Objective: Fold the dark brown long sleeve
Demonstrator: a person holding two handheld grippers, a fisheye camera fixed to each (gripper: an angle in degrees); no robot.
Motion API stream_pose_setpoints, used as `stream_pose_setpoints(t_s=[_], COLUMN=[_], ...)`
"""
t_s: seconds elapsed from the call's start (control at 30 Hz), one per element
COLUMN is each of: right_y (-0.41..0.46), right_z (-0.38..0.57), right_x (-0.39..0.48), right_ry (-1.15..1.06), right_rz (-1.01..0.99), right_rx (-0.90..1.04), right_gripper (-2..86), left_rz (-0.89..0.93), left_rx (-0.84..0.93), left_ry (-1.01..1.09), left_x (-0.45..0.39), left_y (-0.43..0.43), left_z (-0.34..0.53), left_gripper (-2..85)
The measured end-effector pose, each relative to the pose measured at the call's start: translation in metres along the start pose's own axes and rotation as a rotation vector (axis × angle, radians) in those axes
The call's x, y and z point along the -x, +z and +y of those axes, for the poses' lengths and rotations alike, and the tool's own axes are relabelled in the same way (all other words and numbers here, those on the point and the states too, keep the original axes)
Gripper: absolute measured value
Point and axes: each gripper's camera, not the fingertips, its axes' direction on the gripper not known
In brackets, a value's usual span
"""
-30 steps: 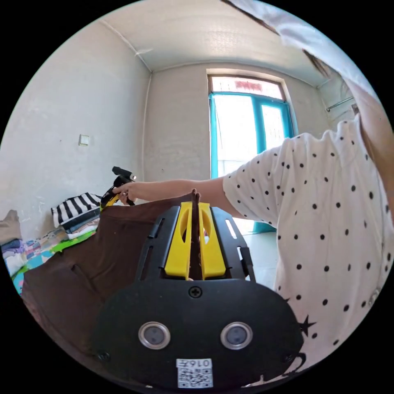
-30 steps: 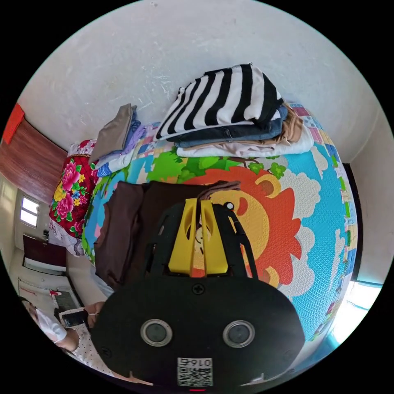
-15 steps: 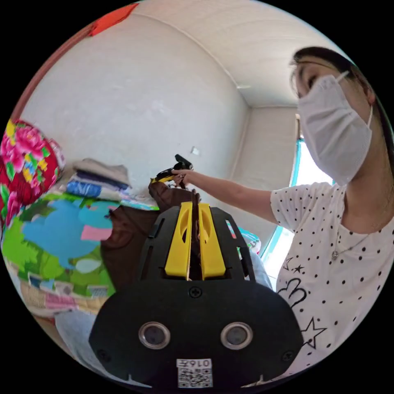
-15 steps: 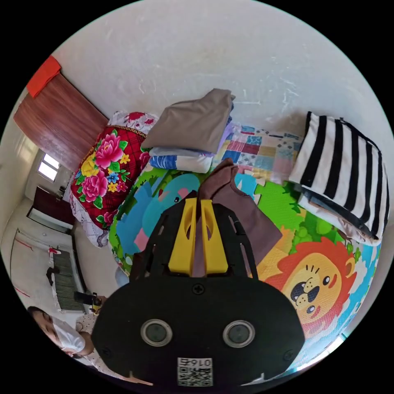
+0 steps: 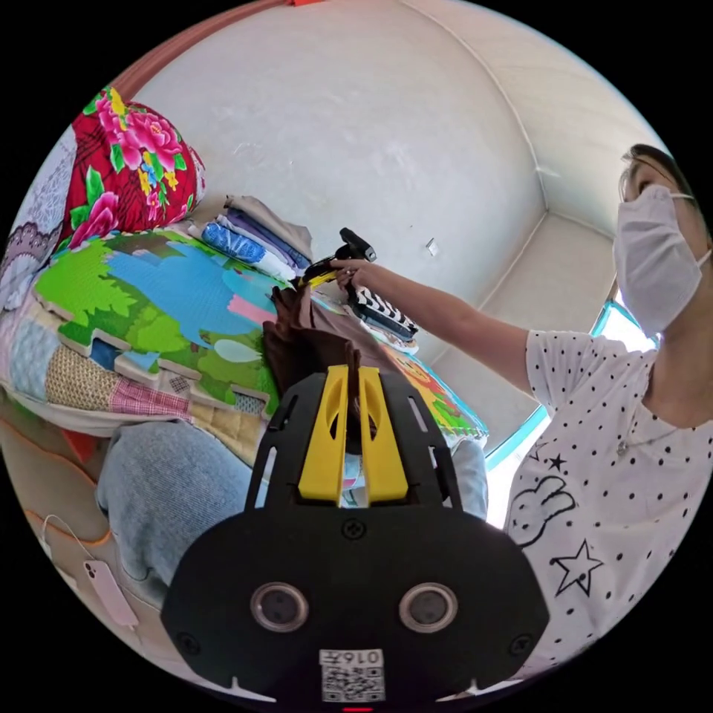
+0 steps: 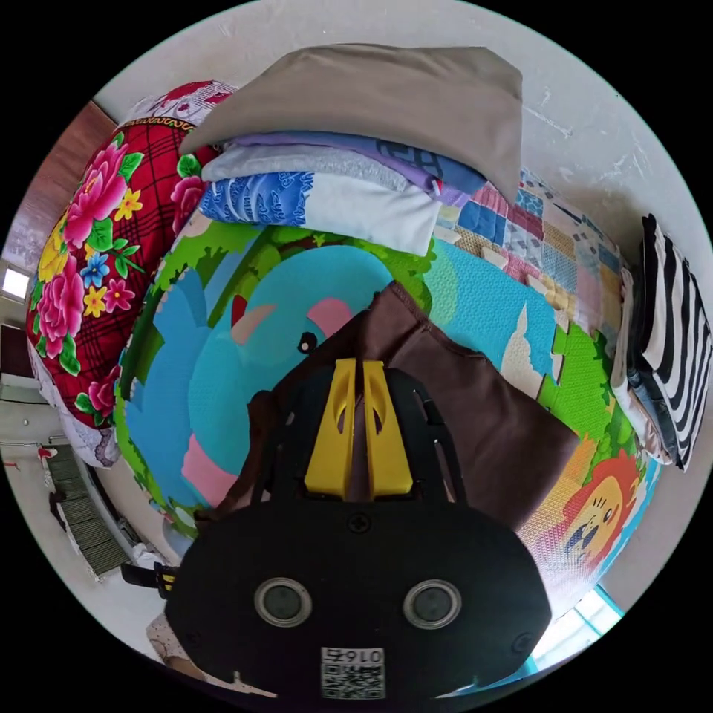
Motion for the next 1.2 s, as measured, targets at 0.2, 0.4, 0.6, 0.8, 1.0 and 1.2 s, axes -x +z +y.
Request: stream_pose_setpoints(t_s=[0.2,0.4,0.6,0.8,1.0,1.2], right_y=[-0.047,-0.033,-0.077,-0.152,-0.117,-0.064], right_z=[-0.002,0.012,0.071,0.233,0.434,0.529], right_x=[0.045,0.078,0.093,0.101,0.125,0.149], right_ry=[-0.025,-0.022,-0.162,-0.372,-0.422,-0.488], right_rz=[-0.06,-0.092,-0.186,0.054,0.441,0.289], right_rx=[0.007,0.061,0.106,-0.278,-0.57,-0.409], right_gripper=[1.5,8.6,10.6,4.6,0.6,-0.2], left_rz=[-0.042,-0.082,-0.29,-0.383,-0.234,-0.39], left_rx=[-0.007,0.066,-0.027,-0.003,0.213,0.377], left_ry=[-0.072,-0.211,-0.229,-0.028,0.155,0.23], left_x=[0.019,0.043,0.048,0.012,-0.033,-0.067], left_y=[-0.009,-0.015,-0.057,-0.033,0.071,0.135], left_z=[0.003,0.014,0.017,-0.005,-0.023,-0.014], left_gripper=[-0.7,-0.6,-0.9,-1.0,-1.0,-1.0])
